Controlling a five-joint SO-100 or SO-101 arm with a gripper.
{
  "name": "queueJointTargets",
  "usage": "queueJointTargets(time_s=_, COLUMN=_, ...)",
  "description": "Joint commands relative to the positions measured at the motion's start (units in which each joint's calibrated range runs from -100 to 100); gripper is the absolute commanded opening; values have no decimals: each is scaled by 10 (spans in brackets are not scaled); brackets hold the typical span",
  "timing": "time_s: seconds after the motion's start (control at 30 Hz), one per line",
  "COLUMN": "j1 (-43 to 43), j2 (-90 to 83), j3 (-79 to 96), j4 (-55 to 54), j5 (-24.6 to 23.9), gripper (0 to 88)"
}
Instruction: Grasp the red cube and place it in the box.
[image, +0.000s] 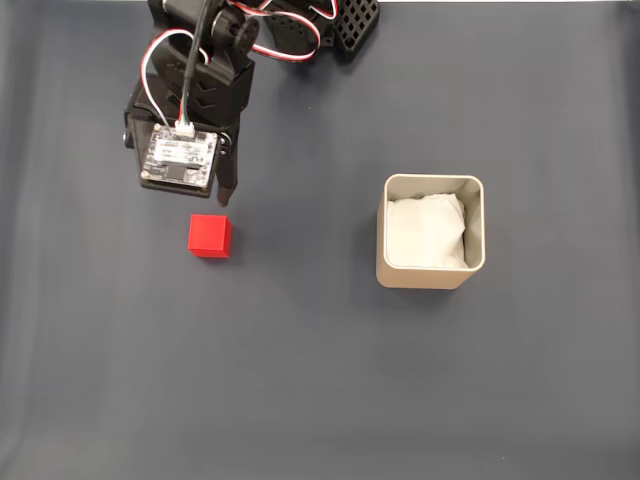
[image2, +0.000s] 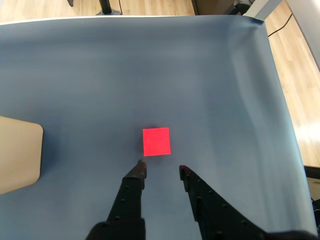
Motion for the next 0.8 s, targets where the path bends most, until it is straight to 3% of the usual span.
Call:
queueJointTargets(time_s=0.0, j1=9, j2=7, j3=-31, j4=-9, j5=17, gripper=206)
queueJointTargets(time_s=0.27, j1=11, j2=38, j3=-26, j4=-18, j5=32, gripper=271)
queueJointTargets(time_s=0.77, j1=19, j2=124, j3=-50, j4=-115, j5=15, gripper=367)
